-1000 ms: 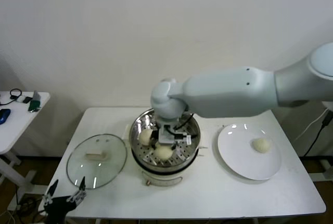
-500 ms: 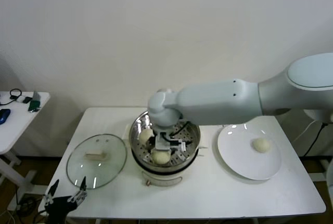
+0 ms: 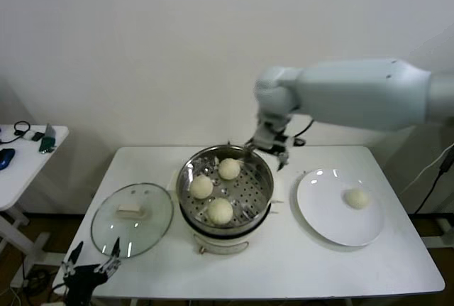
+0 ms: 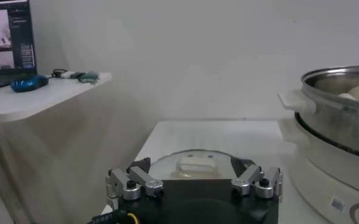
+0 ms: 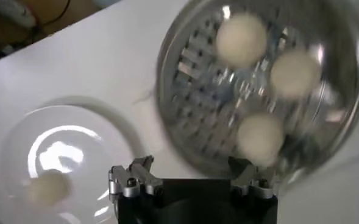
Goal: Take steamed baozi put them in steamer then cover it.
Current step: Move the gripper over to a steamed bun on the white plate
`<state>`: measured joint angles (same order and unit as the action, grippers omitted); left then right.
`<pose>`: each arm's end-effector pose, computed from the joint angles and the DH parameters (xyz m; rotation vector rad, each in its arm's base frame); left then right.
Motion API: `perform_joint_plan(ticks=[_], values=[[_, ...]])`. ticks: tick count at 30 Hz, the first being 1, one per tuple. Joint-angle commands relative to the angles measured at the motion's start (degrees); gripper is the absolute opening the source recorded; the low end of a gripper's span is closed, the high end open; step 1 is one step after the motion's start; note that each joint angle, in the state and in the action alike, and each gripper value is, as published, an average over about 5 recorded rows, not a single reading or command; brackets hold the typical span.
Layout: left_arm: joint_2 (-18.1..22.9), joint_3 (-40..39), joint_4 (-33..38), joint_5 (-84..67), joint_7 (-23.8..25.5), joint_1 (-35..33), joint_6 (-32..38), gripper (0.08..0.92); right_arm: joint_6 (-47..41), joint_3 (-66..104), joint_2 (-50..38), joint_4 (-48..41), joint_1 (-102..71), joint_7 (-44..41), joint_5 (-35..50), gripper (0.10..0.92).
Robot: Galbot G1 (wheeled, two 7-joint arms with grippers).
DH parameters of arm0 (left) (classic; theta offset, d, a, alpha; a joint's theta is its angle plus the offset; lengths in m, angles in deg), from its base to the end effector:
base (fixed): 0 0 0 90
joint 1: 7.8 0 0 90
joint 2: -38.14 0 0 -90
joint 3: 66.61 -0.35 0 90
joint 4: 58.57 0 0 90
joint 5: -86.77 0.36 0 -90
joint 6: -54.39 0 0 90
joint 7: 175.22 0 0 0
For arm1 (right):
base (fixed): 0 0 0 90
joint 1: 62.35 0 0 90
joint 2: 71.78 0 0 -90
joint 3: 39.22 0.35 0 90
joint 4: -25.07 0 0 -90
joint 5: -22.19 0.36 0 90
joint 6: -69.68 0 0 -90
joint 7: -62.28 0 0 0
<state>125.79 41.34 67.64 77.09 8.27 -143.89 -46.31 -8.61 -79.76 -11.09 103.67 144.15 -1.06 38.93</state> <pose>0.0954 0.0951 -0.2917 0.2378 -2.7985 -0.0539 0.5485 0.0277 0.0172 1.6880 -0.6781 1.9954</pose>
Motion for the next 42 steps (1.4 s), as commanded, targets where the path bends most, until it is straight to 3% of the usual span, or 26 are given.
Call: perform_joint_plan(ticks=[1, 7, 15, 26, 42], values=[[0.0, 0.0, -0.5, 0.1, 0.0, 0.7, -0.1, 0.823, -5.0, -7.7, -21.4, -11.2, -1.9, -0.9, 5.7, 0.823], [0.2, 0.2, -0.8, 0.3, 0.1, 0.6, -0.2, 0.823, -7.4, 4.1, -26.5, -16.8, -17.6, 1.2, -2.1, 0.823], [0.6, 0.9, -1.3, 0.3, 0.0, -0.3, 0.4, 0.823, -7.7, 17.3, -24.0, -25.0, -33.1, 2.8, -9.0, 0.823], [1.5, 1.1, -1.6, 0.8, -0.2, -1.1, 1.0, 0.823, -7.5, 27.8, -17.6, -33.8, -43.9, 3.6, -13.9, 0.820], [1.5, 1.0, -1.2, 1.1, -0.2, -1.7, 1.1, 0.823, -7.5, 33.6, -13.8, -39.2, -47.2, 4.5, -15.6, 0.798]])
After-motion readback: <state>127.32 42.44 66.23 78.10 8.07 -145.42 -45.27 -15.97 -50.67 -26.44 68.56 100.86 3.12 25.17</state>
